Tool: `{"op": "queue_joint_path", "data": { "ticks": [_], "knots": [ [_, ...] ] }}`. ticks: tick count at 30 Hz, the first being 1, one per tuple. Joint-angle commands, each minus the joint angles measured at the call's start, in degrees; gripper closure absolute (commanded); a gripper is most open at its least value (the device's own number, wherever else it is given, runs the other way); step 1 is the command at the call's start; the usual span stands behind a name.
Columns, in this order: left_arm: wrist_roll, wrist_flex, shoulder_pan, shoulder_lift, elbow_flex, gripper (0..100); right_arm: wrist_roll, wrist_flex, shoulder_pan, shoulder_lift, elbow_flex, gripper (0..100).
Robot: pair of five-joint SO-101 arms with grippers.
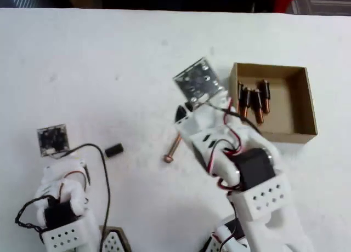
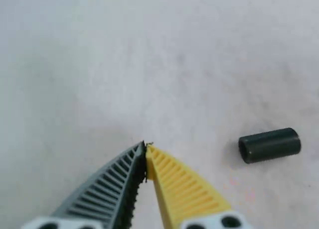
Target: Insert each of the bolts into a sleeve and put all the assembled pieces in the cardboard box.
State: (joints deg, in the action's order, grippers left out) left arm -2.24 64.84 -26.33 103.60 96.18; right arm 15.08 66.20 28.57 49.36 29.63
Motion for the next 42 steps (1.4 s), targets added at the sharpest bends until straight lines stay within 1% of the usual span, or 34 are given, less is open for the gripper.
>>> {"op": "queue_joint_path", "data": {
  "ticks": [1, 3, 4, 6, 12, 15, 17, 19, 24, 27, 31, 34, 37, 42],
  "knots": [
    [-0.35, 1.58, -4.88, 0.48, -0.53, 98, 0.18, -5.32, 2.77, 0.92, 2.64, 98.1],
    [-0.35, 2.81, -5.85, 0.48, -0.53, 98, -0.09, -7.34, 4.53, 0.92, 4.48, 98.1],
    [-0.35, 3.25, -6.20, 0.48, -0.53, 98, -1.58, -7.96, 5.32, 0.92, 5.27, 98.1],
    [-0.35, 3.87, -6.90, 0.48, -0.53, 98, -6.15, -8.48, 6.81, 0.92, 6.15, 98.1],
    [-0.35, 3.69, -10.33, 0.48, -0.79, 98, -16.18, -8.48, 11.47, 0.66, 6.15, 98.1],
    [-0.35, 3.78, -12.35, 0.48, -0.62, 98, -21.63, -8.84, 12.97, -2.59, 5.71, 98.1],
    [-0.35, 3.78, -13.41, 0.48, -0.53, 98, -23.74, -9.80, 13.76, -6.90, 4.48, 98.1],
    [-0.35, 3.78, -13.58, 0.48, -0.53, 98, -25.32, -9.71, 13.93, -12.35, 1.76, 98.1],
    [-0.35, 3.78, -13.58, 0.48, -0.44, 98, -33.76, -7.96, 14.29, -26.59, -8.18, 98.0],
    [-0.35, 3.78, -13.41, 0.48, -0.35, 98, -37.80, -5.14, 16.84, -34.33, -15.30, 96.2],
    [-0.35, 3.78, -13.41, 0.48, -0.35, 98, -46.59, -3.12, 21.93, -42.95, -22.33, 90.5],
    [-0.35, 3.78, -13.32, 0.48, -0.35, 98, -52.13, -3.21, 24.31, -48.13, -26.99, 89.7],
    [-0.18, 3.60, -13.32, 0.48, -0.35, 98, -57.41, -3.30, 25.01, -52.70, -31.82, 89.7],
    [-0.09, 3.43, -13.32, 0.48, -0.35, 98, -71.30, -5.58, 25.19, -60.26, -37.71, 89.7]
  ]
}}
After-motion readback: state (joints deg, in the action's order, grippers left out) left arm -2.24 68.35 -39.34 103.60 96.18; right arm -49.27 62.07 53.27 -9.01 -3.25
